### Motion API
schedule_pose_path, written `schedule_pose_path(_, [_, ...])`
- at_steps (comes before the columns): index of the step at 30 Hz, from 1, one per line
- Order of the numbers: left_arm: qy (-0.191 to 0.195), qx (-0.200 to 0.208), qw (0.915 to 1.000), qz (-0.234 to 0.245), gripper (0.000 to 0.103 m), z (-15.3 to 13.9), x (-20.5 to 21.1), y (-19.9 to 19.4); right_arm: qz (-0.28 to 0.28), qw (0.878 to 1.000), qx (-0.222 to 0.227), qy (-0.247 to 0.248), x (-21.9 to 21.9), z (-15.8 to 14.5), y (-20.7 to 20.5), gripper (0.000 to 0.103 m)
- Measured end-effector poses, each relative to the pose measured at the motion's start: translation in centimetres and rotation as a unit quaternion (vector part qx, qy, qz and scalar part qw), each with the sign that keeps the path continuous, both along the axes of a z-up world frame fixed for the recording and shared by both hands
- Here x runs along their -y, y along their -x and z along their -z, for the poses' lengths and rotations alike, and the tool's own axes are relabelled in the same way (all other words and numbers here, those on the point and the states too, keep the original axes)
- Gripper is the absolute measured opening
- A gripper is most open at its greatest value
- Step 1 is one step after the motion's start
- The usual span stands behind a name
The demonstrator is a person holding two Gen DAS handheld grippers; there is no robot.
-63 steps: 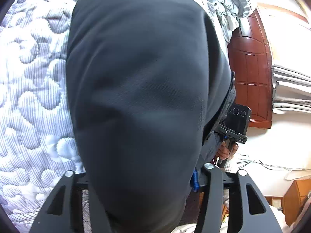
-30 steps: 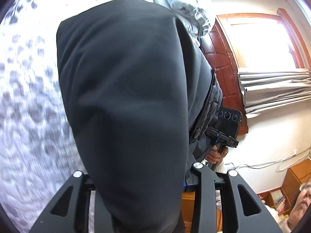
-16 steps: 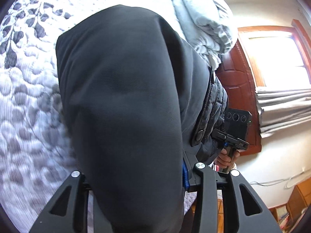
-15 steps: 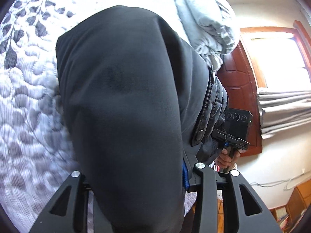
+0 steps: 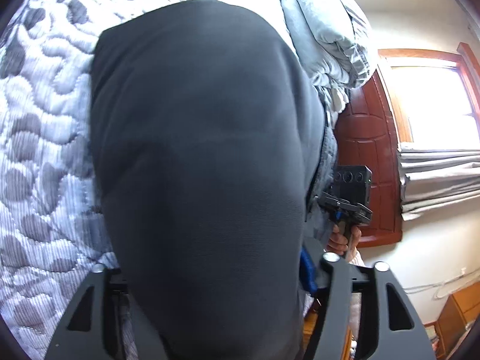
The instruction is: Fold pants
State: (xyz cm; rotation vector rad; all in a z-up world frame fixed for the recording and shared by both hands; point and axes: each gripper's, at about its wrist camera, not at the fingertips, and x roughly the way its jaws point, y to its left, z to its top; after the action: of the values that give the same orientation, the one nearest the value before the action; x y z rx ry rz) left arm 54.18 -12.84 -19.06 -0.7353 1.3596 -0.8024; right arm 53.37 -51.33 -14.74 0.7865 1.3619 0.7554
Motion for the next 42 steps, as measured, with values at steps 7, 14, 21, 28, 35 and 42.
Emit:
schedule_pose_path(7, [-0.025,0.041,0.9978,-0.045,0.079,-0.9,-1.7,1.8,0.025,1.0,0.018,0.007,0.8,-0.7,2.1,0.079])
schedule_pose_path(14, [-0.12,0.09,0.9848,-0.088,0.096,-3.1,-4.5,6.5,0.064,0.997,0.025,0.027,4.2,-1.7,5.7,0.088])
schedule_pose_path(21, [-0.21,0.154,0.9568,-0.129,0.098,-7.3,-4.8,11.9,0.119,0.984,0.061,0.115,6.0,-6.3,12.7,0.088])
schedule_pose_path(28, [-0.28,0.203,0.9302,-0.123,0.099,-11.9,-0.1,17.6,0.168,0.94,0.116,0.274,0.8,-13.3,20.2,0.099])
schedule_pose_path(35, [-0.328,0.221,0.9106,-0.121,0.099,-14.6,2.6,21.0,0.182,0.897,0.13,0.382,-2.7,-15.5,22.9,0.1])
schedule_pose_path(42, [-0.376,0.238,0.8842,-0.143,0.099,-17.1,2.6,23.5,0.182,0.872,0.138,0.433,-5.1,-17.5,24.0,0.1])
